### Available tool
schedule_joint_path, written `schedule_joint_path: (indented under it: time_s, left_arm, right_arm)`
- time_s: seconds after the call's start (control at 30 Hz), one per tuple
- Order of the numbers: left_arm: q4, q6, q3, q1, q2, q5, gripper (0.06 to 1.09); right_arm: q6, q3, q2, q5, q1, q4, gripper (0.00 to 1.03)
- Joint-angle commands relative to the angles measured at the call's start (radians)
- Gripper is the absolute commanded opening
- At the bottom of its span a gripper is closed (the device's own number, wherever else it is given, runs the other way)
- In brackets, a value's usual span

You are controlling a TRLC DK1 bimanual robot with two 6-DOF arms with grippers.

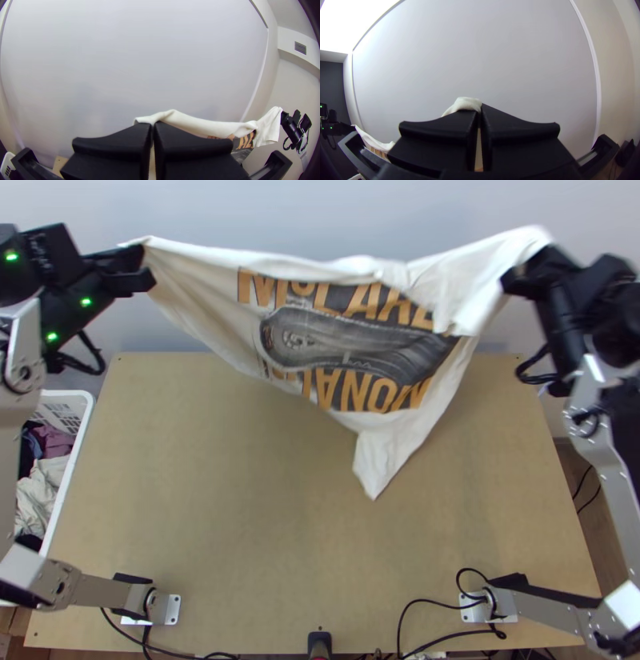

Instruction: Fold the t-shirt

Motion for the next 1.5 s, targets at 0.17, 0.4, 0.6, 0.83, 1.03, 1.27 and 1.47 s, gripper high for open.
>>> schedule_joint_path:
  time_s: [0.17,0.4,0.6,0.83,1.03,1.27,1.47]
  left_arm:
    - [-0.01,-0.026,-0.066,0.022,-0.25,-0.015,0.09]
    - [0.077,-0.058,-0.245,0.023,-0.511,-0.037,0.09]
    - [0.079,-0.072,-0.376,0.048,-0.673,-0.048,0.09]
    - [0.079,-0.074,-0.719,0.042,-0.83,-0.046,0.09]
    - [0.136,-0.071,-1.152,0.034,-0.963,-0.003,0.09]
    - [0.331,-0.072,-1.511,0.04,-0.965,0.048,0.09]
    - [0.516,-0.085,-1.525,0.046,-0.727,0.072,0.09]
  right_arm:
    - [-0.016,-0.01,-0.307,-0.032,0.032,0.051,0.03]
    - [-0.016,-0.074,-0.51,-0.034,0.057,0.002,0.03]
    - [-0.015,-0.096,-0.603,-0.034,0.09,-0.124,0.03]
    - [0.05,-0.31,-0.653,-0.035,0.144,-0.208,0.03]
    - [0.128,-0.66,-0.694,-0.034,0.198,-0.203,0.03]
    - [0.225,-0.921,-0.642,-0.057,0.195,-0.073,0.03]
    - [0.271,-0.973,-0.472,-0.113,0.106,0.011,0.03]
